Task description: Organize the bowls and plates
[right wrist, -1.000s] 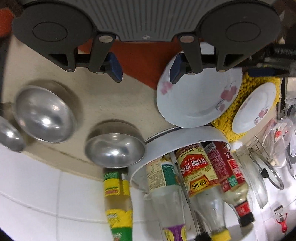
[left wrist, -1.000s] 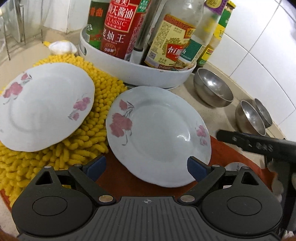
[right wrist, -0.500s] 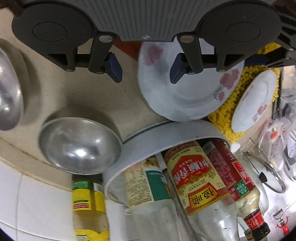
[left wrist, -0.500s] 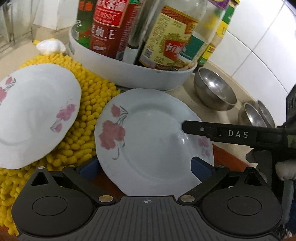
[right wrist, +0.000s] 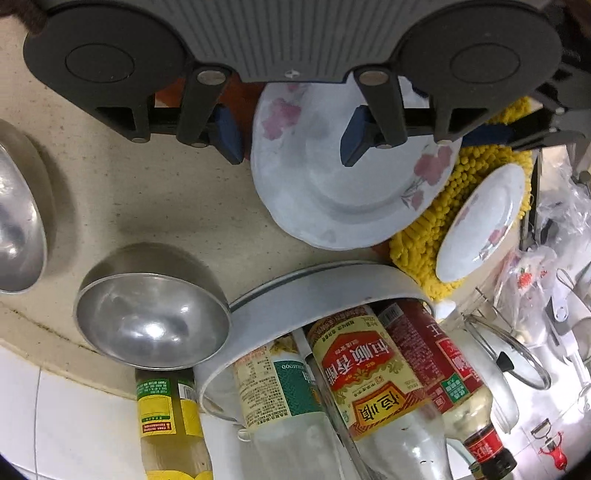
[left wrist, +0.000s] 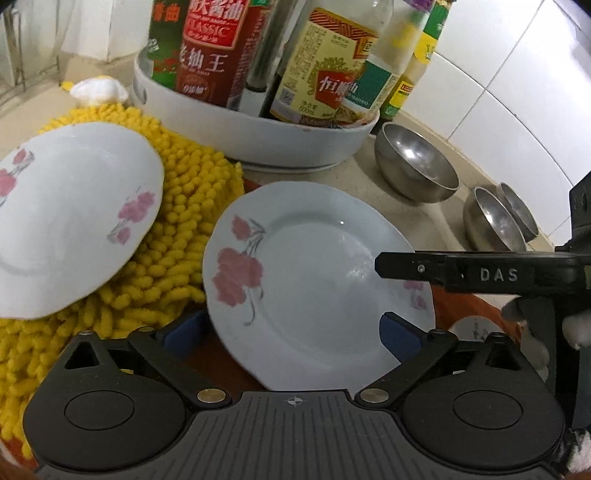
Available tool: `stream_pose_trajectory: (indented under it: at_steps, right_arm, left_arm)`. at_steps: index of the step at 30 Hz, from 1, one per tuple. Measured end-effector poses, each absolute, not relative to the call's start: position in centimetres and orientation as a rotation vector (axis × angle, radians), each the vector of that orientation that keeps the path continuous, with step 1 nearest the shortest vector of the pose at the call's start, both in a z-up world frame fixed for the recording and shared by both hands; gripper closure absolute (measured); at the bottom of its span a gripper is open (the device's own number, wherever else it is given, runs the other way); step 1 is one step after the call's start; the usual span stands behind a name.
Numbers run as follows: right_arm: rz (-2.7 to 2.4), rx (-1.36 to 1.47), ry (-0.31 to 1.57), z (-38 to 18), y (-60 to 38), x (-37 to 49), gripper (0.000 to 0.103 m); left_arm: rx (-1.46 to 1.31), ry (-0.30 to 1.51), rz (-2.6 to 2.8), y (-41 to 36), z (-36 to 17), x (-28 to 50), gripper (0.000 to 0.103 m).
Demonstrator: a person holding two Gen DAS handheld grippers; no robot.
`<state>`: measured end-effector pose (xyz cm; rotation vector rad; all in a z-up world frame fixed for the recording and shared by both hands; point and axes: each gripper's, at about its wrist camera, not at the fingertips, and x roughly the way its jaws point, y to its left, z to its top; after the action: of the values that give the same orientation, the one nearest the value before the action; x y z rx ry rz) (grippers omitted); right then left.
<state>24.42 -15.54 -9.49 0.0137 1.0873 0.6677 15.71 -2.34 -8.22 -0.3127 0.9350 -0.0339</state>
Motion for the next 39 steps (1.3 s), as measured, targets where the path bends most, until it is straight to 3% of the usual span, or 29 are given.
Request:
stream_pose_trajectory:
  at_steps: [39]
  right_arm:
    - [0.598, 0.104, 1.009, -4.2, -17.1, 22.0, 0.050]
  left_arm:
    - [-0.297, 0.843, -0.022, -4.9, -4.2, 15.2, 0.001]
